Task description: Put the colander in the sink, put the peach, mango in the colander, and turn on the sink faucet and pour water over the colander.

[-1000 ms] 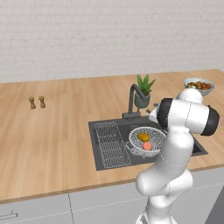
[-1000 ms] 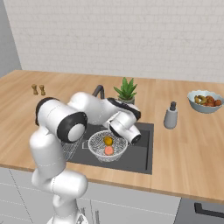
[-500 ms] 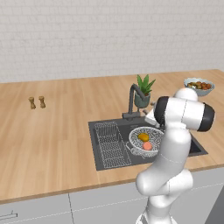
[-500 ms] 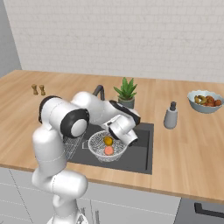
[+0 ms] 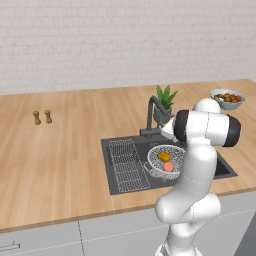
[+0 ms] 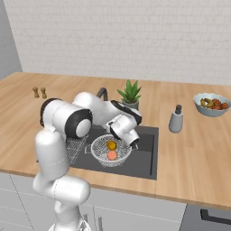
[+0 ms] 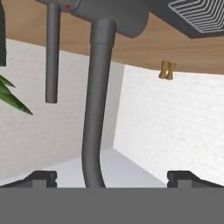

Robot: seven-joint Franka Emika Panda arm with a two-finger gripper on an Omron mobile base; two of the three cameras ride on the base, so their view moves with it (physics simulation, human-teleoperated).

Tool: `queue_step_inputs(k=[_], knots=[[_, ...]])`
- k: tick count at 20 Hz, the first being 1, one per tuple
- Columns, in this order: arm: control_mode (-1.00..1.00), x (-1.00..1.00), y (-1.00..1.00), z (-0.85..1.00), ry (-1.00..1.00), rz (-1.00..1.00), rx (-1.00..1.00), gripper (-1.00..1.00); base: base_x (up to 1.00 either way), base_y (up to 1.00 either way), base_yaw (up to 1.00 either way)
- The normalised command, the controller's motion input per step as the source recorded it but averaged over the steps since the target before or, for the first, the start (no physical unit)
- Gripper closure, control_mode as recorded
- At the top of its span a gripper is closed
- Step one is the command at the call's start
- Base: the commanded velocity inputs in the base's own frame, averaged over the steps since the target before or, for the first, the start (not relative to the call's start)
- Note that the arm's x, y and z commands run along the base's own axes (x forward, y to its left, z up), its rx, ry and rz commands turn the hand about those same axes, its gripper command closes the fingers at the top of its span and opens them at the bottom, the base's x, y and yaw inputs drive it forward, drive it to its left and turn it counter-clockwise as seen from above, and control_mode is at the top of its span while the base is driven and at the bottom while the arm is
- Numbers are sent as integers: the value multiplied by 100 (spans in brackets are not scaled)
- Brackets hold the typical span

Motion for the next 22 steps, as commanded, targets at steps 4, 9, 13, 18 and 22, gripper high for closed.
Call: queue_step_inputs(k=[4, 9, 13, 18, 22], knots=[[-100, 45, 0, -4, 0, 0, 0, -100, 0, 0, 0], [-100, 45, -15, -30, 0, 0, 0, -100, 0, 0, 0], [-100, 36, -25, -48, 0, 0, 0, -100, 0, 0, 0], [-100, 34, -7, -32, 0, 0, 0, -100, 0, 0, 0], [-100, 34, 2, -10, 0, -5, 0, -100, 0, 0, 0]])
